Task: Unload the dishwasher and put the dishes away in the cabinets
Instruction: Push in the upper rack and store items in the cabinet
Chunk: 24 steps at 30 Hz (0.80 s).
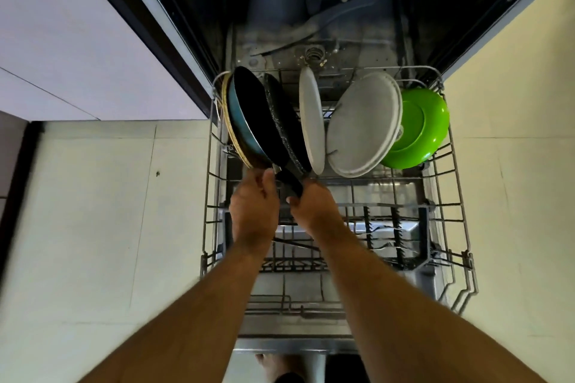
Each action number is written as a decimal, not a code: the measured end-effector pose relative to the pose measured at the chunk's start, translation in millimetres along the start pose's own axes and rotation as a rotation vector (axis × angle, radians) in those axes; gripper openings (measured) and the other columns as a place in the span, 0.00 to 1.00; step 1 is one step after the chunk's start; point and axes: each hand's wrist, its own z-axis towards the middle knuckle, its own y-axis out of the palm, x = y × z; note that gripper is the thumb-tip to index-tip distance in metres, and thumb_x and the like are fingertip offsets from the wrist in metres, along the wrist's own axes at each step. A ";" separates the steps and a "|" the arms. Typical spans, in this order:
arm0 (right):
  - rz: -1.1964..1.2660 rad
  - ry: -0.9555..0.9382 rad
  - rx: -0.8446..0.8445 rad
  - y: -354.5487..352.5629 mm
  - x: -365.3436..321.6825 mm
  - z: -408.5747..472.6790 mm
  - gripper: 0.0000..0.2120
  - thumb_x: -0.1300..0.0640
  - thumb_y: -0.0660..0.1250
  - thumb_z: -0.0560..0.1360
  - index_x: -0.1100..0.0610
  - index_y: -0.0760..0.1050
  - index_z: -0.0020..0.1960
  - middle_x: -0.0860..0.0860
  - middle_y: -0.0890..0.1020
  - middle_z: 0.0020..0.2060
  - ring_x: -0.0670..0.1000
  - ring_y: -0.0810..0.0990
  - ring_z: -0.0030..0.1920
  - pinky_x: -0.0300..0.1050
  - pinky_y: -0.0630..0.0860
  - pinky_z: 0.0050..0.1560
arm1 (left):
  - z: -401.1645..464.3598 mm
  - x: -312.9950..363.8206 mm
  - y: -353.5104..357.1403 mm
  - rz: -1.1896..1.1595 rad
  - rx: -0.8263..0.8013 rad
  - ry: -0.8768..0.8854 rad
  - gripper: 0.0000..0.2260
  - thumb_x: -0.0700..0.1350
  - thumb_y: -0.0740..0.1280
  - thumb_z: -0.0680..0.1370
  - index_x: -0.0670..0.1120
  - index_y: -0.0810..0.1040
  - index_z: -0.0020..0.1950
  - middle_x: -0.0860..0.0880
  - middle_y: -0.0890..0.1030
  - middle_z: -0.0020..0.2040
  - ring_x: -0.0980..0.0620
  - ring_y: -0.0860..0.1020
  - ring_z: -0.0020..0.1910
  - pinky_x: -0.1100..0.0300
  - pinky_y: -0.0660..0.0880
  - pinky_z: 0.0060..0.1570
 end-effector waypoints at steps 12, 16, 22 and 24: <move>0.072 0.010 0.030 24.7 -10.8 24.1 0.10 0.58 0.70 0.76 0.57 0.77 0.57 0.53 0.83 0.49 0.54 0.82 0.49 0.46 0.79 0.45 | 21.5 18.9 9.6 -0.027 0.163 -0.097 0.19 0.60 0.63 0.79 0.48 0.67 0.59 0.53 0.82 0.47 0.56 0.83 0.42 0.57 0.83 0.41; 0.074 -0.068 0.064 22.6 -5.7 7.8 0.12 0.57 0.68 0.77 0.54 0.75 0.60 0.49 0.83 0.51 0.51 0.82 0.51 0.49 0.82 0.51 | 18.4 28.8 3.1 -0.071 0.155 -0.075 0.23 0.59 0.66 0.78 0.46 0.65 0.65 0.50 0.83 0.51 0.56 0.83 0.45 0.58 0.83 0.41; 0.048 -0.074 0.066 13.8 -3.0 -26.3 0.17 0.65 0.63 0.76 0.56 0.72 0.64 0.53 0.80 0.56 0.53 0.79 0.56 0.52 0.80 0.56 | 8.9 58.7 -22.9 -0.066 0.099 -0.014 0.30 0.58 0.71 0.75 0.47 0.64 0.69 0.53 0.81 0.57 0.65 0.80 0.44 0.68 0.80 0.41; 0.028 -0.043 0.069 -4.3 -12.3 -47.9 0.17 0.66 0.61 0.77 0.58 0.71 0.65 0.54 0.78 0.58 0.54 0.79 0.56 0.53 0.79 0.58 | 2.8 72.4 -36.1 -0.068 0.100 -0.023 0.30 0.59 0.73 0.72 0.50 0.65 0.68 0.54 0.80 0.58 0.60 0.82 0.49 0.62 0.82 0.43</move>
